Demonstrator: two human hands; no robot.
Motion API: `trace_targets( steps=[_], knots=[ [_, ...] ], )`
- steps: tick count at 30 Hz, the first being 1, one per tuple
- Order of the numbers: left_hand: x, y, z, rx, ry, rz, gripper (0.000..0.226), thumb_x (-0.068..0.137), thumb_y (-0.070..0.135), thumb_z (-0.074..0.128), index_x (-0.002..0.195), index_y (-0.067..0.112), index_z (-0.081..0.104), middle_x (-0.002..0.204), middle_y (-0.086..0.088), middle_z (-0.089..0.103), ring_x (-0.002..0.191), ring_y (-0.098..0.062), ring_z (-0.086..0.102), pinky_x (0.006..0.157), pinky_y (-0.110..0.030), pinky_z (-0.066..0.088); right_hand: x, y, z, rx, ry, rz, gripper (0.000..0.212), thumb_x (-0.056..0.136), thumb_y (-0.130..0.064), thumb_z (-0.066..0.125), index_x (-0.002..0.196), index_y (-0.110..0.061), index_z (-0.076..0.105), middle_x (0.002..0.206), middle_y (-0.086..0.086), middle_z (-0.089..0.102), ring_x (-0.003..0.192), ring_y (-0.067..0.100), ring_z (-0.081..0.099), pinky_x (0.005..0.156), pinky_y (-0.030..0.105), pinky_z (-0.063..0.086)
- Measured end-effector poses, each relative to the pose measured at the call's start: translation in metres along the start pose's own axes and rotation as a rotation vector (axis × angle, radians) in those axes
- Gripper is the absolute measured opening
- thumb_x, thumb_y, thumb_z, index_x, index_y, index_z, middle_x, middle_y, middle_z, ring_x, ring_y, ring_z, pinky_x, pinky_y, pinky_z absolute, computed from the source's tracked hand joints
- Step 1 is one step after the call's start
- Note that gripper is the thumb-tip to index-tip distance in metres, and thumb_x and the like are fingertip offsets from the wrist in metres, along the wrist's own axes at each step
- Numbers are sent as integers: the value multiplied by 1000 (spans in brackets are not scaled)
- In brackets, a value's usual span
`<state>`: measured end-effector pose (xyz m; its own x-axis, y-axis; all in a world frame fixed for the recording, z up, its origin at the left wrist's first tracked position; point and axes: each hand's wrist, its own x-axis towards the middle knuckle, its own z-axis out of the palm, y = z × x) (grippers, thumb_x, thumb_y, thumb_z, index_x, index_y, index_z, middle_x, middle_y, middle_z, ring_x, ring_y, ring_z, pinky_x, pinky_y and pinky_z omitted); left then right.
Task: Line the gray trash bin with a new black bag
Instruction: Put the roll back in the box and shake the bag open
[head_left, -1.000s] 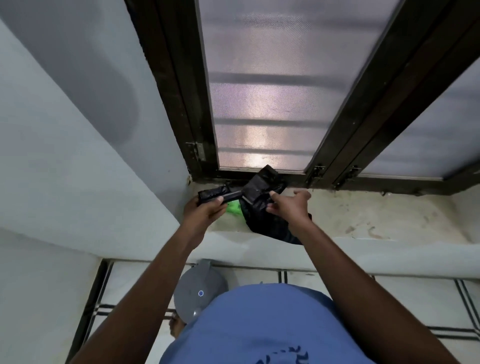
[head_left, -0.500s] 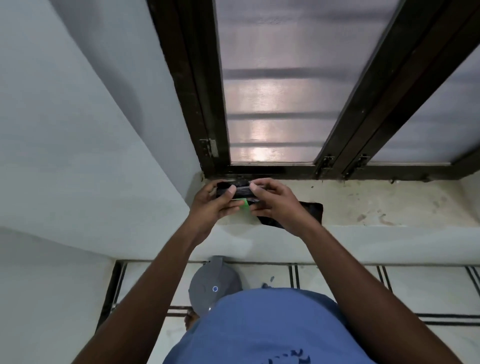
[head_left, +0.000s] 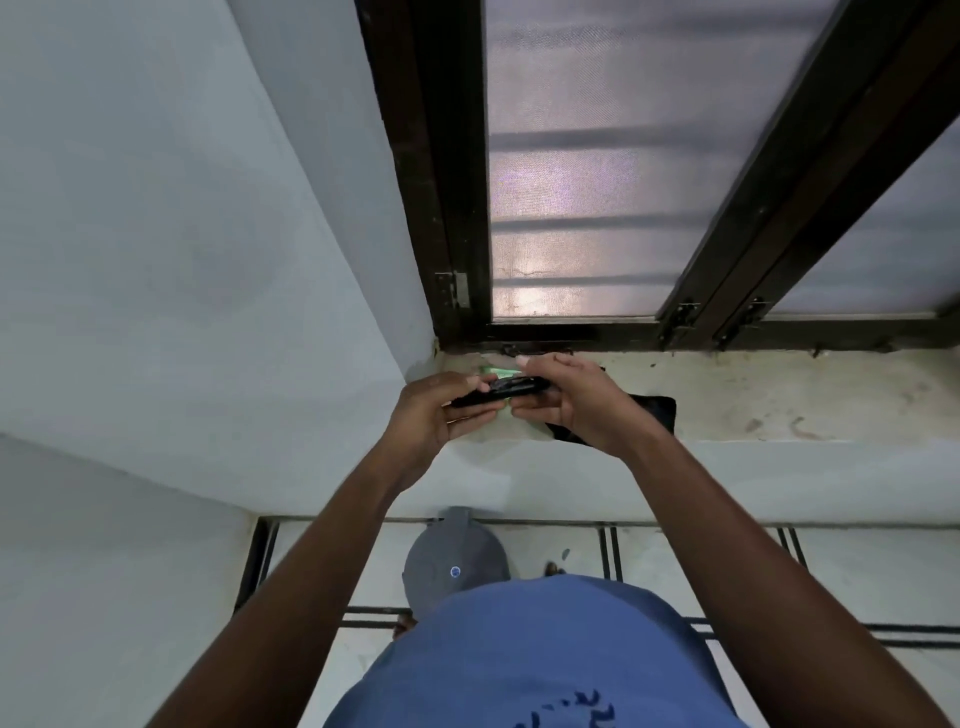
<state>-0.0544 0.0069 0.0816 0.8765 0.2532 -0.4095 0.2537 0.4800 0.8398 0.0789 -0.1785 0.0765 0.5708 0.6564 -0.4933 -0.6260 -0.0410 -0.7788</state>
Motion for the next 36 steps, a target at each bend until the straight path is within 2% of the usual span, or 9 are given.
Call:
trace_targets(
  steps=[6,12,15,17,21,25,29,32,36],
  knots=[
    [-3,-5,-8,43,9,12,29,95,-17,60,121,-7,70,129,-28,75,118,-42,76,108,-49,59,-4,11,-6,81,61,-49,28,99,1,80,119,-7,63,117,26,79,95,36,83,86,38,70],
    [6,-2,-6,422,68,6,48,96,56,66,129,23,75,123,7,81,121,-12,72,104,-37,55,-15,10,-13,-94,84,-75,43,94,3,83,129,-7,60,125,24,81,106,43,83,88,41,71],
    [10,-3,1,707,-13,67,35,104,50,67,127,26,75,117,7,77,105,-9,71,80,-18,54,-15,4,-14,-172,24,-67,43,96,0,83,131,-8,59,124,23,82,111,43,82,91,43,70],
    [14,-8,0,801,-124,82,27,106,40,67,124,22,76,113,-3,77,93,-12,70,73,-19,54,-12,0,-14,-223,-5,-63,43,97,-5,84,133,-8,60,122,22,82,110,41,83,92,43,70],
    [10,-13,-8,725,6,50,23,109,37,64,116,20,76,109,-13,76,75,-10,59,59,-14,46,7,-5,-16,-436,98,-85,44,101,-37,83,135,-11,69,124,14,81,116,37,79,99,48,68],
    [3,-28,-25,616,174,-21,30,108,40,64,104,13,77,89,-14,69,69,-14,56,64,-27,47,55,5,-18,-986,195,-215,45,100,-50,80,134,-22,70,126,-3,75,118,21,74,98,42,64],
    [-6,-37,-27,434,268,-31,31,110,34,63,111,6,76,92,3,75,64,-9,58,56,-22,47,93,16,-1,-1611,123,-247,77,91,-59,82,156,-27,56,148,2,66,139,30,52,112,51,46],
    [-10,-40,-26,332,302,-42,32,110,34,62,113,6,76,93,6,76,68,-11,58,59,-24,48,111,22,9,-1914,63,-294,80,90,-54,83,157,-21,53,144,5,67,132,31,48,107,50,38],
    [-13,-38,-26,256,331,-28,31,110,35,63,114,8,77,99,3,78,72,-14,59,65,-30,48,121,19,11,-1869,51,-340,53,98,-37,76,146,-19,61,136,6,70,127,30,51,101,48,39]
  ],
)
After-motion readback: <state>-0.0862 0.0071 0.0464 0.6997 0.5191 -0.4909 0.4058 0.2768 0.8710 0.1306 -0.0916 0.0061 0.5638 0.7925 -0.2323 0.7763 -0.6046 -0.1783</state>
